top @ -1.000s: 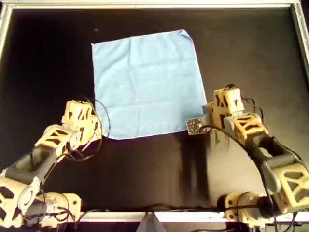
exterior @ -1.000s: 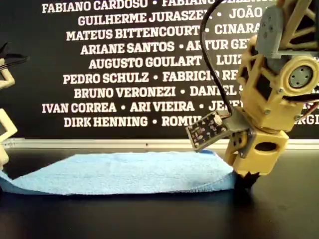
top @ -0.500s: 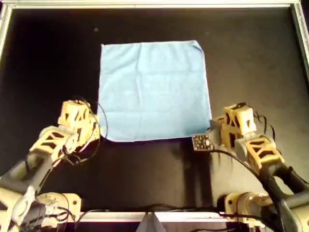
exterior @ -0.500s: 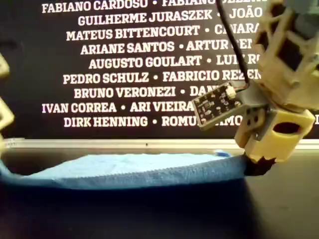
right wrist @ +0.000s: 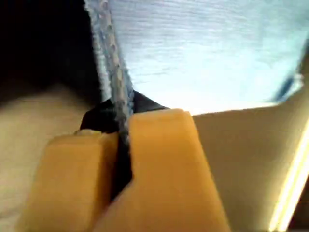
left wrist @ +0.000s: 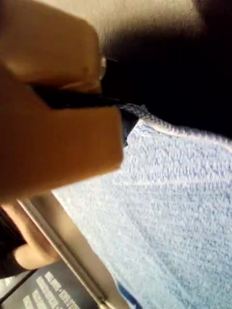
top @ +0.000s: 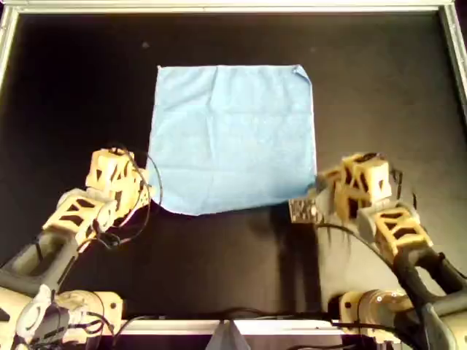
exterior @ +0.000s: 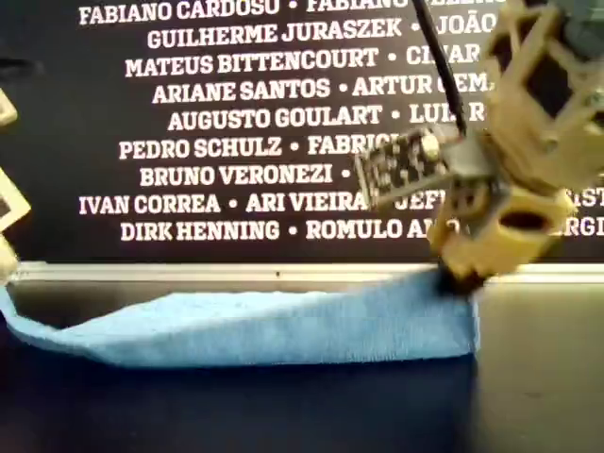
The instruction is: Fold a cloth
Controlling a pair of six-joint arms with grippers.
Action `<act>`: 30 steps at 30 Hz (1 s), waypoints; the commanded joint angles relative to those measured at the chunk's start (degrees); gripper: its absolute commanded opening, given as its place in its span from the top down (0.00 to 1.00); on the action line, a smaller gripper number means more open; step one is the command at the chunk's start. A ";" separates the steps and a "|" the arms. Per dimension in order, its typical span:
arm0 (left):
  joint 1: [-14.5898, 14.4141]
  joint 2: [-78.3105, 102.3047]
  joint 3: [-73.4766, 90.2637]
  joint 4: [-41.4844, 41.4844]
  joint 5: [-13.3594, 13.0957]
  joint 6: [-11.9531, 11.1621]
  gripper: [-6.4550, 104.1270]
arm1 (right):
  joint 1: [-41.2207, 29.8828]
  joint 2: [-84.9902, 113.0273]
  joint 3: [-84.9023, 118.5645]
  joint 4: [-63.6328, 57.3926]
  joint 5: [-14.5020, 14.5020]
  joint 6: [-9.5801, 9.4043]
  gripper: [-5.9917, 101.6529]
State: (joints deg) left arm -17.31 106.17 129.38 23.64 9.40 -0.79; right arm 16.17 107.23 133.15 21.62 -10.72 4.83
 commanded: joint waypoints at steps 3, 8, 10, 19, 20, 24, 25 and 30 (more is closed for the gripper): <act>-0.53 -7.91 -15.03 -1.14 -0.26 0.35 0.94 | -0.44 -8.44 -13.54 -4.66 -0.44 -0.26 0.93; -0.53 -17.23 -25.84 -1.14 -0.44 0.35 0.94 | -0.26 -21.01 -27.16 -4.75 -0.53 -0.35 0.93; -0.44 -19.78 -29.79 -1.14 -0.53 0.35 0.94 | -0.53 -25.58 -32.52 -4.75 -0.53 -0.35 0.93; 4.13 -28.39 -44.12 -1.14 -0.53 0.35 0.94 | -0.53 -40.34 -50.71 -4.75 -0.44 -0.44 0.93; 4.48 -29.53 -45.35 -1.14 -0.53 0.35 0.94 | -0.53 -41.22 -52.29 -4.75 -0.44 -0.44 0.93; 4.75 -34.10 -50.27 -1.14 -0.53 0.35 0.94 | -0.97 -44.38 -57.74 -4.75 -0.44 -0.44 0.93; 4.75 -35.42 -51.50 -1.14 -0.53 0.35 0.94 | -1.49 -44.91 -59.41 -4.75 -0.44 -0.44 0.93; 4.75 -41.48 -58.80 -1.14 -0.53 0.35 0.94 | -4.57 -49.31 -65.83 -4.75 -0.44 -0.44 0.93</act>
State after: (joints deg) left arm -13.62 64.51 77.08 23.64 8.79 -0.79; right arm 13.10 57.39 73.56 18.81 -10.81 4.75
